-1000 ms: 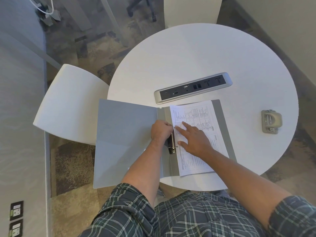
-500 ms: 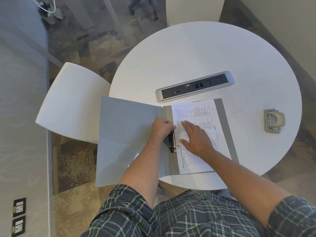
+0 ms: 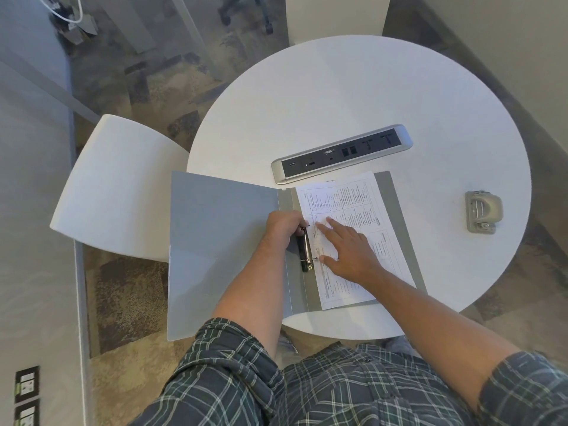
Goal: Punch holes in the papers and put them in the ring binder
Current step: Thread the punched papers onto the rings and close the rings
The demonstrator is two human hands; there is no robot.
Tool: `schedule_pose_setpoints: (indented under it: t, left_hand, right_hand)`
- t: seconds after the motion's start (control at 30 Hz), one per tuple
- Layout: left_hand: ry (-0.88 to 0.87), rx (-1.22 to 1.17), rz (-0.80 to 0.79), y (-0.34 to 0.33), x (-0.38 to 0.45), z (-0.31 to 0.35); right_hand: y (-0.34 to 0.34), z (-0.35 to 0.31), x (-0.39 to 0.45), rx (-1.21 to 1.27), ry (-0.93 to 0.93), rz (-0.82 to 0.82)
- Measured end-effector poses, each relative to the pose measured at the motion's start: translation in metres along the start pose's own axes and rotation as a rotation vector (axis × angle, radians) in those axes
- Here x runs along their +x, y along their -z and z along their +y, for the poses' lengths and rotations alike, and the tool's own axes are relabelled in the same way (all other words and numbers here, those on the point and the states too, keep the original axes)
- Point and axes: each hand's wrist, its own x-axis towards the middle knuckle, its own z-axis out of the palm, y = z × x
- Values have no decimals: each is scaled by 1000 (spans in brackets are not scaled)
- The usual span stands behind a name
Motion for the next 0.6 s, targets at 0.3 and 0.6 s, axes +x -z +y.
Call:
schedule_pose_setpoints:
  t: [0.3, 0.6]
  left_hand:
    - [86, -41, -76, 2, 8, 3]
    - [68, -54, -55, -2, 12, -1]
  right_hand:
    - [-1, 2, 0, -17, 14, -13]
    - [0, 1, 5, -80, 44, 5]
